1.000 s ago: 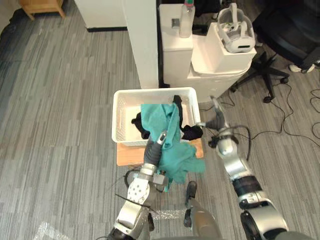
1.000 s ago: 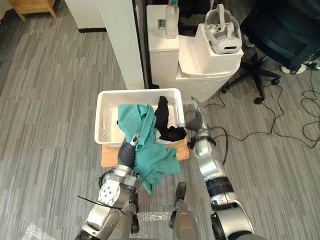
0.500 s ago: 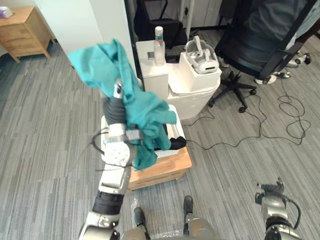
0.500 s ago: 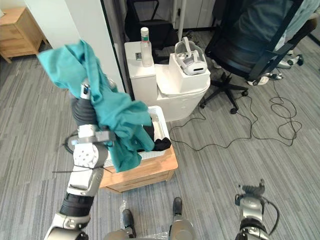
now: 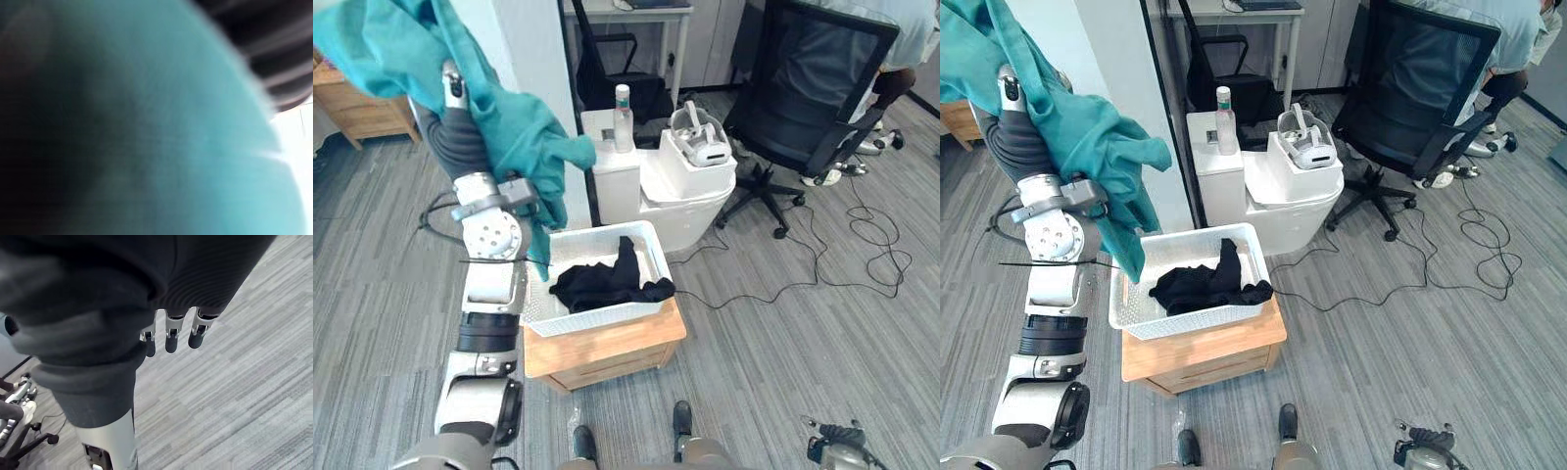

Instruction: Tidy the bed and pick cloth on bed and put in laundry

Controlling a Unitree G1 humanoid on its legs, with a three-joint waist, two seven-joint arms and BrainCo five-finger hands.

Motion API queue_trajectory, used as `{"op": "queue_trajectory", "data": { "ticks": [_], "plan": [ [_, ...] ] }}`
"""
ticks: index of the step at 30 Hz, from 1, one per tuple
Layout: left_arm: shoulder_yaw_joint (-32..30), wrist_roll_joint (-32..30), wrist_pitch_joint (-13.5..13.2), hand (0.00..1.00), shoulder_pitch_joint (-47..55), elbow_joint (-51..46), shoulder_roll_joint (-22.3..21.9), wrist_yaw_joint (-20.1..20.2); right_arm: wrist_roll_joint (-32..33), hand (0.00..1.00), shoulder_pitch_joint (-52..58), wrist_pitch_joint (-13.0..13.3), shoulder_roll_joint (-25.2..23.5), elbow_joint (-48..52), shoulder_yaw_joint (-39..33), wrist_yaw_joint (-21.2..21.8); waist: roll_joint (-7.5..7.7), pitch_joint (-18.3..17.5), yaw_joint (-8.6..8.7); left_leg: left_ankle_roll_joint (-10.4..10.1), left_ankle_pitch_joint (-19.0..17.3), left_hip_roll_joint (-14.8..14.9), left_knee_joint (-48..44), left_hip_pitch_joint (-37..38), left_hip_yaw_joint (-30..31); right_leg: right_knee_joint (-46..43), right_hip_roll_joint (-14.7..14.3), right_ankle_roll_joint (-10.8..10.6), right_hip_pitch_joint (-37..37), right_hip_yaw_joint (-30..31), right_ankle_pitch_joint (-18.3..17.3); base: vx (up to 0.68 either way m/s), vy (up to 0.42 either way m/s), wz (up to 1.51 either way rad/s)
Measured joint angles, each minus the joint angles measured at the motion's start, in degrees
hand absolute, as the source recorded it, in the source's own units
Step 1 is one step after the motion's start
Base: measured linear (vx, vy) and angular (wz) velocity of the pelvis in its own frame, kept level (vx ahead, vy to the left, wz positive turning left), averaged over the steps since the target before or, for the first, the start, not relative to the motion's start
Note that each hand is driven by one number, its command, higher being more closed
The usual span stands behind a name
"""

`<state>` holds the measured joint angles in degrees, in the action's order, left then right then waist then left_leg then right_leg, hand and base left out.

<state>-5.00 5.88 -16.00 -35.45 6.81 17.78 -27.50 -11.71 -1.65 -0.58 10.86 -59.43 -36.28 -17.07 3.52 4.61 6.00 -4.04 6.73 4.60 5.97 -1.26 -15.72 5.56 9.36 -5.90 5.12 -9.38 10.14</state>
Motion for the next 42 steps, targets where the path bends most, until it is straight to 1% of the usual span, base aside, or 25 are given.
{"op": "queue_trajectory", "data": {
  "ticks": [3, 6, 8, 10, 13, 14, 16, 18, 19, 21, 22, 25, 26, 27, 29, 33, 35, 36, 39, 42],
  "plan": [
    [1.1, -0.18, 0.61, 1.0, 0.19, 2.43, -0.57, 0.6, 0.09, 0.0, 0.61, 0.02, -0.78, 0.15, 0.0, 0.04, 0.03, -0.01, -0.19, 0.0, 0.0, -0.04, 0.0, -0.01, 0.08, 0.0, 0.04, 0.0, -0.05, -0.05, 0.0, 0.0, 0.0, 0.0],
    [3.7, -1.64, 1.8, 1.0, 0.85, 5.99, -1.58, 2.06, 0.09, 0.0, 1.18, 0.02, -1.91, 0.15, 0.06, 0.8, 0.04, 0.0, -0.22, 0.0, 0.0, -0.28, 0.0, -0.05, 0.16, 0.0, 0.32, -0.04, -0.06, -0.1, 0.02, 0.0, -0.002, 0.01],
    [5.85, -3.0, 2.57, 1.0, 1.13, 9.22, -2.56, 3.03, 0.12, 0.0, 1.48, 0.07, -2.52, 0.21, 0.2, 0.85, 0.04, 0.04, 0.13, 0.11, -0.07, -0.65, 0.0, -0.15, 0.05, -0.01, 0.71, -0.12, 0.11, 0.06, 0.07, 0.0, 0.0, 0.0],
    [7.06, -5.12, 3.38, 1.0, 1.77, 11.85, -3.06, 3.84, 0.2, 0.0, 1.56, 0.16, -3.6, 0.46, 0.99, 0.86, 0.16, 0.33, 1.07, 0.15, -0.08, -0.88, 0.0, -0.94, -0.14, -0.07, 0.92, -0.16, 1.07, 0.44, 0.07, -0.01, 0.007, -0.07],
    [7.16, -7.8, 5.02, 1.0, 1.78, 14.48, -3.03, 3.86, 0.55, 0.0, 1.63, 0.17, -5.21, 1.71, 2.57, 0.8, 0.23, 1.96, 1.23, 0.23, -0.1, -1.0, -0.01, -2.97, -1.22, -0.35, 0.95, -0.38, 4.06, 1.94, 0.21, -0.02, -0.005, -0.2],
    [7.17, -8.65, 5.68, 1.0, 1.77, 15.04, -3.03, 3.86, 0.63, 0.0, 1.65, 0.18, -5.74, 2.25, 2.62, 0.72, 0.15, 3.03, 1.24, 0.36, -0.18, -1.09, -0.01, -3.71, -1.75, -0.33, 1.02, -0.62, 5.02, 2.45, 0.37, -0.01, -0.01, -0.17],
    [7.19, -9.98, 5.83, 1.0, 1.65, 16.47, -3.0, 3.84, 0.8, 0.0, 1.7, 0.18, -6.07, 2.39, 3.06, 0.53, -0.11, 4.59, 1.69, 0.37, -0.18, -1.25, -0.01, -4.57, -2.1, -0.53, 1.07, -0.62, 6.27, 3.13, 0.38, 0.0, -0.007, -0.12],
    [7.41, -12.58, 6.26, 1.0, 1.24, 18.63, -2.7, 3.68, 1.03, 0.0, 1.69, 0.22, -6.12, 2.49, 3.63, 0.3, -0.54, 6.22, 2.77, 0.16, -0.04, -1.43, -0.02, -5.93, -2.51, -1.08, 1.29, -0.68, 8.07, 3.41, 0.42, 0.03, -0.006, -0.07],
    [7.83, -13.41, 6.58, 1.0, 0.81, 19.48, -2.55, 3.56, 1.1, 0.0, 1.71, 0.27, -6.14, 2.5, 3.9, 0.12, -0.58, 6.64, 2.78, 0.14, -0.03, -1.48, -0.02, -6.23, -2.72, -1.51, 1.37, -0.73, 8.7, 3.54, 0.46, 0.05, 0.0, -0.08],
    [10.35, -16.28, 7.12, 1.0, -2.04, 23.24, -1.13, 3.45, 1.59, 0.0, 1.53, 0.5, -6.75, 3.25, 4.4, -0.39, -0.71, 9.31, 2.76, 0.14, -0.03, -1.67, -0.03, -7.0, -3.49, -2.09, 1.53, -1.27, 10.14, 4.33, 1.12, 0.06, -0.001, -0.12],
    [10.65, -17.13, 7.38, 1.0, -2.63, 23.75, -0.84, 3.4, 1.9, 0.0, 1.49, 0.59, -7.1, 3.75, 4.41, -0.51, -0.78, 9.85, 2.84, 0.13, -0.03, -1.71, -0.03, -7.4, -3.6, -2.19, 1.55, -1.43, 10.62, 4.48, 1.29, 0.05, -0.004, -0.09],
    [12.17, -19.72, 8.2, 1.0, -5.91, 27.23, -0.03, 2.23, 2.24, 0.0, 1.19, 1.64, -8.5, 4.54, 4.75, -1.1, -0.91, 12.45, 2.97, 0.24, 0.06, -1.71, -0.06, -8.52, -4.35, -2.25, 1.5, -0.99, 12.01, 4.76, 1.68, 0.07, 0.002, -0.05],
    [12.26, -20.19, 8.35, 1.0, -6.18, 28.33, -0.01, 2.07, 2.32, 0.0, 0.94, 1.87, -8.89, 4.54, 4.77, -1.69, -0.97, 12.77, 3.01, 0.38, 0.16, -1.71, -0.07, -8.93, -4.74, -2.25, 1.46, -0.95, 12.59, 5.09, 1.71, 0.1, 0.007, -0.1],
    [12.34, -20.25, 8.36, 0.0, -6.22, 28.89, -0.01, 1.89, 2.41, 0.0, 0.83, 1.98, -9.06, 4.63, 4.84, -1.76, -1.01, 13.13, 3.02, 0.4, 0.16, -1.71, -0.07, -8.91, -4.9, -2.25, 1.44, -0.95, 12.63, 5.24, 1.71, 0.1, 0.008, -0.12],
    [13.26, -21.43, 8.76, 0.0, -6.22, 31.62, -0.02, 1.16, 2.67, 0.0, 0.82, 2.58, -9.65, 4.75, 6.0, -1.84, -1.3, 13.83, 3.02, 0.02, -0.16, -1.67, -0.07, -9.02, -5.29, -2.25, 1.35, -1.05, 12.89, 5.64, 1.61, 0.09, 0.009, -0.08],
    [13.43, -23.14, 9.58, 0.0, -6.22, 35.57, -0.05, 1.13, 2.72, 0.0, 0.82, 3.07, -10.35, 4.78, 7.17, -1.9, -1.76, 14.16, 2.85, -0.04, -0.25, -1.65, -0.09, -9.16, -5.75, -2.25, 1.31, -1.06, 13.11, 6.21, 1.59, 0.06, 0.006, -0.04],
    [13.13, -23.5, 9.81, 0.0, -6.12, 36.69, -0.06, 1.13, 2.86, 0.0, 0.83, 3.08, -10.42, 4.75, 8.02, -1.93, -2.08, 14.41, 2.67, 0.51, -0.72, -1.56, -0.07, -9.18, -5.76, -2.25, 1.22, -1.04, 13.1, 6.22, 1.5, 0.0, 0.0, 0.0],
    [12.6, -23.5, 10.05, 0.0, -5.86, 36.86, -0.3, 1.14, 3.2, 0.0, 0.83, 3.18, -10.49, 4.74, 8.13, -1.92, -2.15, 14.46, 2.63, 0.3, -0.94, -1.6, -0.06, -9.18, -5.75, -2.26, 1.3, -1.04, 13.09, 6.22, 1.49, 0.0, 0.0, 0.0],
    [10.83, -23.43, 10.04, 0.0, -4.79, 36.87, -0.89, 1.19, 3.32, 0.0, 0.85, 3.31, -10.46, 4.75, 8.19, -1.93, -2.17, 14.47, 2.59, 0.54, -1.17, -1.61, -0.04, -9.13, -5.68, -2.4, 1.33, -1.12, 13.01, 6.2, 1.36, 0.0, 0.0, 0.0],
    [9.24, -22.77, 9.85, 0.0, -1.18, 36.73, -1.25, 1.67, 3.35, 0.0, 0.92, 3.42, -10.33, 4.8, 9.09, -1.93, -2.32, 14.57, 2.61, 0.55, -1.18, -1.59, -0.05, -8.23, -5.7, -2.41, 1.28, -0.85, 12.17, 6.04, 0.89, 0.0, 0.0, 0.0]
  ]
}}
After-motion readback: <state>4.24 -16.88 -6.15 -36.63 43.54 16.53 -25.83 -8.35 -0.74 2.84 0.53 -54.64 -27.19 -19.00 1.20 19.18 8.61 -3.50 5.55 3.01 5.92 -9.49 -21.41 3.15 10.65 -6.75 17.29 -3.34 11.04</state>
